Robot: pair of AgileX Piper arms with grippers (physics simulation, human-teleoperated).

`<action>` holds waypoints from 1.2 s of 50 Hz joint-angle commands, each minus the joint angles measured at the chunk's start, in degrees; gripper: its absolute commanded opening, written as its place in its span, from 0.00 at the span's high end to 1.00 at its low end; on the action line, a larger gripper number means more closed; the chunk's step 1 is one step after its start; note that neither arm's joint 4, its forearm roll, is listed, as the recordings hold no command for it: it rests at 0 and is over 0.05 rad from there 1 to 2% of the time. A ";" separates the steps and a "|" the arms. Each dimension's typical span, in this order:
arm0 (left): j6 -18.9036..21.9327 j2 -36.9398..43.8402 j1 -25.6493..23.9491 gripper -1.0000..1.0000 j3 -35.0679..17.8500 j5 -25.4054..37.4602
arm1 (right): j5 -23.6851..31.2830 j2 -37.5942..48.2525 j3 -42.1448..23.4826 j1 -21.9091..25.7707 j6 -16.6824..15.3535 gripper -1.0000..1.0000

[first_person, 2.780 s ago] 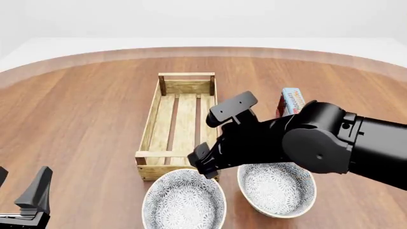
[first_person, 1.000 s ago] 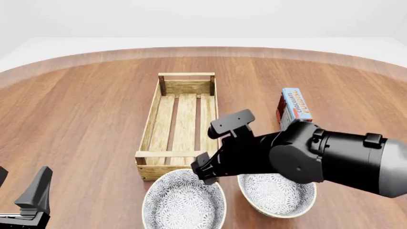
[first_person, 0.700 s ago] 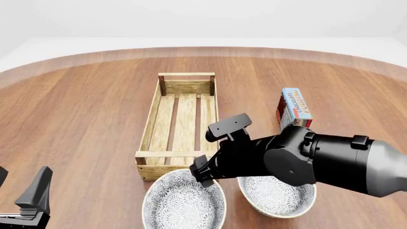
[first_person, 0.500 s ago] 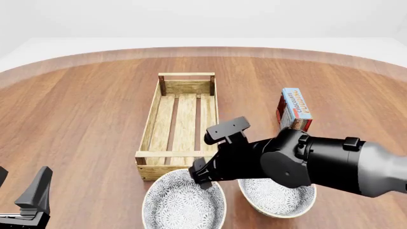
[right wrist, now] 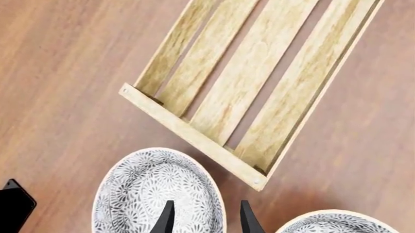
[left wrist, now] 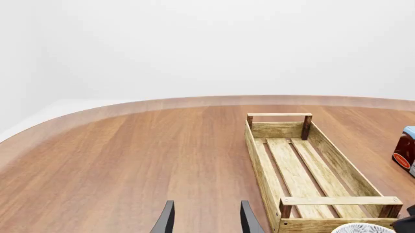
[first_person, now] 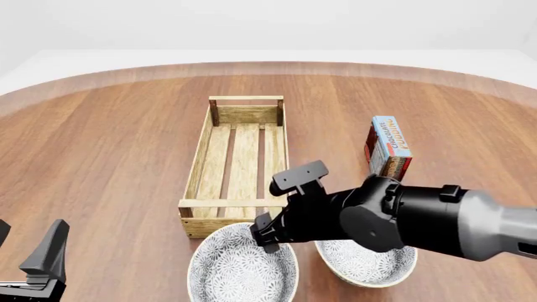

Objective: Stack the left bowl on the right bowl and place them in the tray.

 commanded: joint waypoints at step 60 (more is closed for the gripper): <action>0.00 0.00 0.00 0.00 0.00 0.00 | -3.38 4.28 1.01 0.46 1.91 0.00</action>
